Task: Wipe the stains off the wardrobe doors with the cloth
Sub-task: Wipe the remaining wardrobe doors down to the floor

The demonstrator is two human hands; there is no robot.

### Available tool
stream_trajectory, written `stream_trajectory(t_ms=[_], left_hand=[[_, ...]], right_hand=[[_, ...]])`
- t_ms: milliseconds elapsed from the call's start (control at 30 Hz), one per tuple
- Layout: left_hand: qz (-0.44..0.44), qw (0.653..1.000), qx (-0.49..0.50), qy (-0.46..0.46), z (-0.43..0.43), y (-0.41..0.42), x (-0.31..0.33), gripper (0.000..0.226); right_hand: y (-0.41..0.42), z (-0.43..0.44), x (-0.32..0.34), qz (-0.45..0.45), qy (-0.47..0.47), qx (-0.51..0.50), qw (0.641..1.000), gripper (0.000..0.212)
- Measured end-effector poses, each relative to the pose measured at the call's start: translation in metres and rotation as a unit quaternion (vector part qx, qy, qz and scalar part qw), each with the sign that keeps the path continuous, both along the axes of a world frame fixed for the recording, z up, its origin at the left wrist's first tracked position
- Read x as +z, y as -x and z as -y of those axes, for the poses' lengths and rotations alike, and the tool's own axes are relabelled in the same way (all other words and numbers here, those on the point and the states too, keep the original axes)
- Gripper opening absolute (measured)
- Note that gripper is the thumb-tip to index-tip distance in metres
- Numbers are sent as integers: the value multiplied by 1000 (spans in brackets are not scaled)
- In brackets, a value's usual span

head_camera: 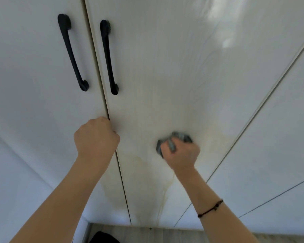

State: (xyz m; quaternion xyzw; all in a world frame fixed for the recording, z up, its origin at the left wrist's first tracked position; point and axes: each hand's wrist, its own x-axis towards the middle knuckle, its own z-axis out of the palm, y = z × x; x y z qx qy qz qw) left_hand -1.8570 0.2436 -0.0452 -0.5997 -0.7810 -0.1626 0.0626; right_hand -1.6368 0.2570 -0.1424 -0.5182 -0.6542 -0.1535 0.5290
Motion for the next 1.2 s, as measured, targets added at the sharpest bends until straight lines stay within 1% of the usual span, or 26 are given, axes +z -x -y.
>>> stream_trajectory(t_ms=[67,100,133,167,200,300,333,367,400,433,500,567,600,633,700,733,800,833,867,900,967,1033,1100,1133,1167,1200], left_hand=[[6,1000,-4,-4,0,0,3,20],[8,1000,-5,-2,0,0,5,20],[8,1000,-6,-1,2,-1,6,20],[9,1000,-6,-1,3,-1,6,20],[11,1000,-6,-5,3,-1,6,19],[9,1000,4,-11,5,-2,2,21],[7,1000,8,-12,6,-3,1,22],[3,1000,10,-11,6,-5,1,24],[-6,1000,12,-6,6,-8,1,25],[-18,1000,14,1,5,-11,3,26],[-35,999,18,19,3,-17,7,25],[-37,998,22,38,2,-18,12,21],[-38,998,20,41,3,-17,14,19],[-38,998,14,38,4,-16,13,19],[-29,999,11,26,7,-12,10,19],[-21,999,13,24,10,-12,8,20],[-10,999,23,23,13,-15,6,21],[-8,999,26,21,13,-16,5,22],[-10,999,28,20,14,-18,4,24],[-13,999,31,22,13,-20,2,25],[-23,999,38,30,14,-23,0,27],[-35,998,37,35,14,-25,0,28],[-39,998,33,38,11,-26,2,27],[-35,998,36,40,10,-26,4,26],[-30,998,39,44,7,-26,5,25],[-26,998,43,48,4,-26,7,25]], right_hand=[[-8,12,-49,8,88,0,996,37],[-11,13,-55,22,97,-4,995,36],[-15,14,-49,41,78,-11,996,35],[-19,12,-33,48,41,-24,998,34],[-22,8,-6,32,3,-29,999,35],[-30,-1,99,-101,-78,-10,992,38],[-33,-4,121,-137,-86,0,987,39],[-35,-7,131,-137,-94,-4,986,40],[-32,-6,128,-100,-93,-22,990,38],[-29,-7,106,-52,-83,-30,995,36],[-24,-2,31,20,-31,-30,999,34],[-24,11,-34,33,85,1,996,36],[-27,13,-50,35,128,10,991,37],[-33,16,-51,45,132,11,990,36],[-46,12,-20,50,53,4,997,35],[-52,11,12,34,7,-11,999,34],[-63,9,87,-26,-49,-28,998,33],[-68,8,117,-73,-68,-30,995,35],[-71,7,135,-122,-75,-18,990,37],[-73,6,139,-134,-78,-7,988,38],[-71,11,100,-72,-32,-15,997,33],[-76,23,27,-25,73,-33,996,34],[-87,34,-27,-10,191,-47,980,36],[-92,36,-37,2,241,-57,969,38],[-96,36,-38,18,266,-65,962,39],[-98,35,-33,33,262,-74,962,40]])
